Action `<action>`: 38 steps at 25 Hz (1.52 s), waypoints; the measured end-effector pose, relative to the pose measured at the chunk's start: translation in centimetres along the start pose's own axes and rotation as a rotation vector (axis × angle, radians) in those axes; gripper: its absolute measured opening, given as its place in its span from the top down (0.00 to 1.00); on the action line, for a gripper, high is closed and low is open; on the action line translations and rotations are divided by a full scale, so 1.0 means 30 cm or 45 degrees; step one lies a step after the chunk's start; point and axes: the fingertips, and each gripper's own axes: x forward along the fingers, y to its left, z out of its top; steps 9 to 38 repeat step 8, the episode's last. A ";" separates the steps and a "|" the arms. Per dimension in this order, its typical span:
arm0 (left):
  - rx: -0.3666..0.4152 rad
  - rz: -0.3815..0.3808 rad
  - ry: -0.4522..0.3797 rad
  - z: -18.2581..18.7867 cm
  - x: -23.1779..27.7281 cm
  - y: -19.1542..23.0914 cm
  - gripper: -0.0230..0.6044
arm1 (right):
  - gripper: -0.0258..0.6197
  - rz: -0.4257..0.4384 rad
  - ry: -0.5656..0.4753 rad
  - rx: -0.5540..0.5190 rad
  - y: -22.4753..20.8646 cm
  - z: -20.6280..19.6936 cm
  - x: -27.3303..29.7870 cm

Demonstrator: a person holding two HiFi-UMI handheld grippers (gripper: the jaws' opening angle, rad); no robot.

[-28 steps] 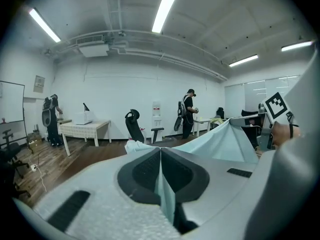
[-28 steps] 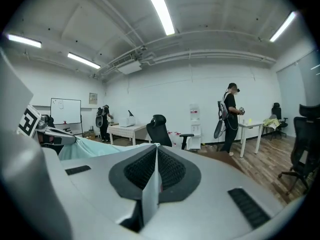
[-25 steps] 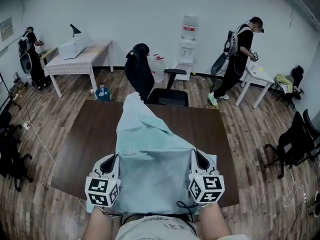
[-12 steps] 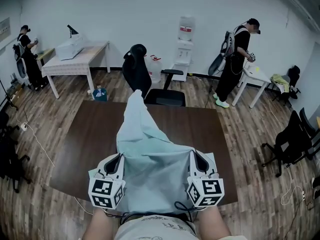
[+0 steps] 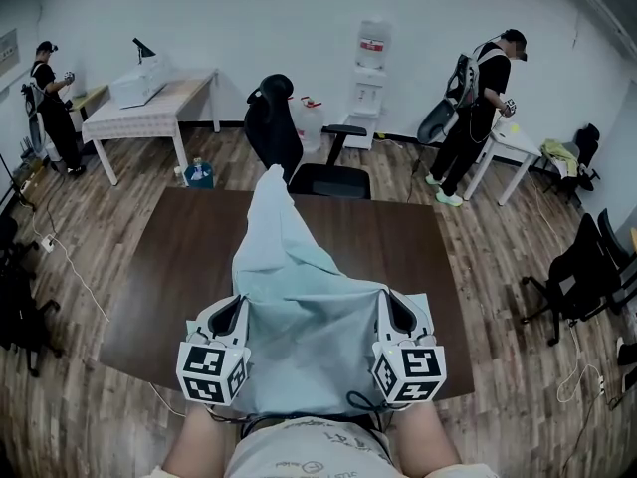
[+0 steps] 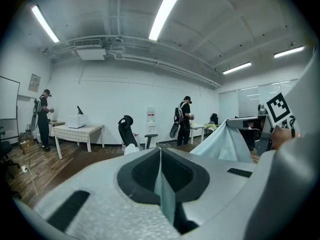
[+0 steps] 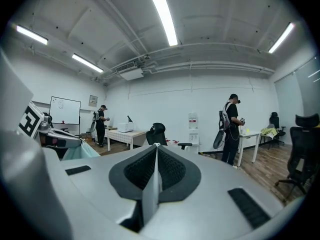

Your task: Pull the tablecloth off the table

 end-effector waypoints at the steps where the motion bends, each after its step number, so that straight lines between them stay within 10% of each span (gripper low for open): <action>1: -0.005 0.000 0.001 -0.002 0.000 0.003 0.95 | 0.94 0.003 0.003 -0.001 0.002 -0.001 0.002; 38: -0.015 0.006 0.003 -0.006 0.002 0.003 0.95 | 0.94 0.019 0.008 0.000 0.005 0.000 0.003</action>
